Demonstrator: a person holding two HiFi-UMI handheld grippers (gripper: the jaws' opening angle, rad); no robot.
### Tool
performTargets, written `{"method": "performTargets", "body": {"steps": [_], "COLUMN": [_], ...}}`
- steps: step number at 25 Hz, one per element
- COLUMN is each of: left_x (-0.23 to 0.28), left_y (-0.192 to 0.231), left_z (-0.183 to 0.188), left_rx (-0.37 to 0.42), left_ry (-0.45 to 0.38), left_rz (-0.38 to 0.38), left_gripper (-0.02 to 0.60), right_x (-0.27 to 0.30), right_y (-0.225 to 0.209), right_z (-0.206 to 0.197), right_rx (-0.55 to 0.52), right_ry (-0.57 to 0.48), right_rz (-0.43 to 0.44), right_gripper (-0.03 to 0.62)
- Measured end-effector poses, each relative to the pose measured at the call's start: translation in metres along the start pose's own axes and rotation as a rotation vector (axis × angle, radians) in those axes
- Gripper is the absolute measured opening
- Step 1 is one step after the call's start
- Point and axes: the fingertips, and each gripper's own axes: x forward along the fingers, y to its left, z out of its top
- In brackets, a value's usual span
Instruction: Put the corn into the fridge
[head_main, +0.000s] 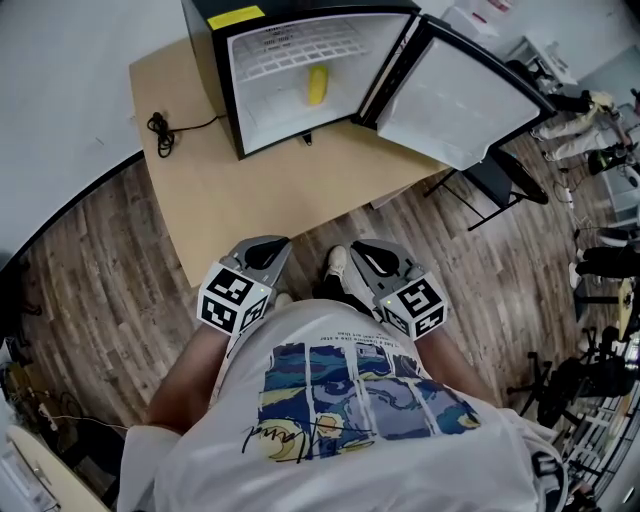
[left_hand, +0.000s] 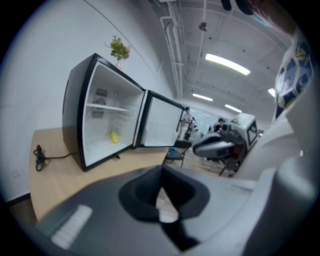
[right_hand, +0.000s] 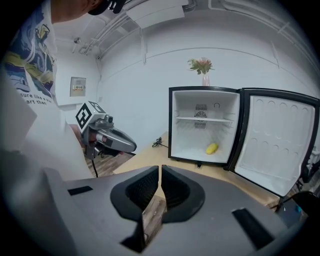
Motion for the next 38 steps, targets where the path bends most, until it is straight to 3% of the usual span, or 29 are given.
{"method": "performTargets", "body": {"steps": [29, 38], "left_x": [-0.031, -0.027], "left_y": [0.028, 0.040], "left_z": [-0.015, -0.009], "left_rx": [-0.046, -0.073], "left_ry": [0.001, -0.013], "left_rz": [0.084, 0.127], "left_gripper": [0.009, 0.009], "right_x": [0.029, 0.043], "right_y": [0.022, 0.011], "right_z": [0.017, 0.018], "right_rx": [-0.082, -0.103], "right_ry": [0.015, 0.029], "right_rz": [0.070, 0.109], "right_gripper": [0.018, 0.017]}}
